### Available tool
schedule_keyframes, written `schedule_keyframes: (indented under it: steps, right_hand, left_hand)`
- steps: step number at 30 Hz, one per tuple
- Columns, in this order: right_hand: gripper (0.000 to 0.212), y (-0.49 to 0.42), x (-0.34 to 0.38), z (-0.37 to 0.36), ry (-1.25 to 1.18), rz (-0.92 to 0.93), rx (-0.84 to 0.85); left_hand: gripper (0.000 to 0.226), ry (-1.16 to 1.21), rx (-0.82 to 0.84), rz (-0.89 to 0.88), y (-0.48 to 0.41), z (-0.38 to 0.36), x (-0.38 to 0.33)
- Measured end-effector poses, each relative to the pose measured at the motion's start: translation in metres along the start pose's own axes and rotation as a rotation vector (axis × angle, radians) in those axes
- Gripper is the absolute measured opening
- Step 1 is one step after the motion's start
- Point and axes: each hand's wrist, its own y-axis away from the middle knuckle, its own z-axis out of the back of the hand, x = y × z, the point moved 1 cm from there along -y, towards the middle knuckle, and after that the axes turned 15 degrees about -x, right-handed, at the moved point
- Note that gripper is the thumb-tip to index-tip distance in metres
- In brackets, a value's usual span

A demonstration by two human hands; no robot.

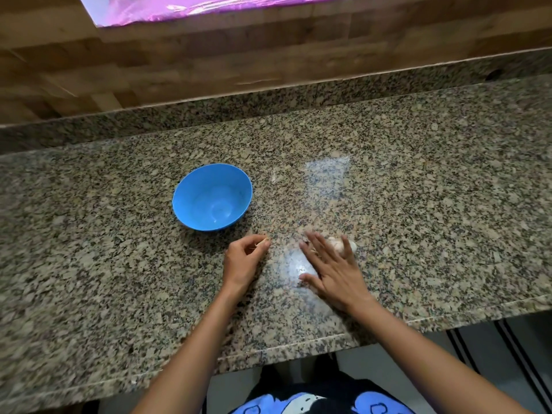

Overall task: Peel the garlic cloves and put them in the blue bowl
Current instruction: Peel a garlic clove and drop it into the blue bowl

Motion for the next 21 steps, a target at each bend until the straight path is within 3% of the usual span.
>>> schedule_keyframes:
  steps: [6, 14, 16, 21]
  right_hand:
    - [0.074, -0.001, -0.024, 0.001, 0.046, -0.149, 0.061]
    - [0.064, 0.01, 0.029, -0.002, -0.233, -0.101, -0.024]
    - [0.069, 0.01, 0.034, -0.004, -0.274, -0.11, 0.05]
    - [0.069, 0.008, 0.034, -0.006, -0.169, -0.161, 0.101]
  left_hand:
    - [0.022, 0.052, 0.031, 0.077, 0.008, -0.008, -0.004]
    - [0.023, 0.386, 0.094, 0.457, 0.011, 0.0, -0.015]
    - [0.025, 0.328, 0.092, 0.403, 0.01, 0.003, -0.014]
    - [0.026, -0.218, 0.107, -0.005, 0.007, 0.009, -0.011]
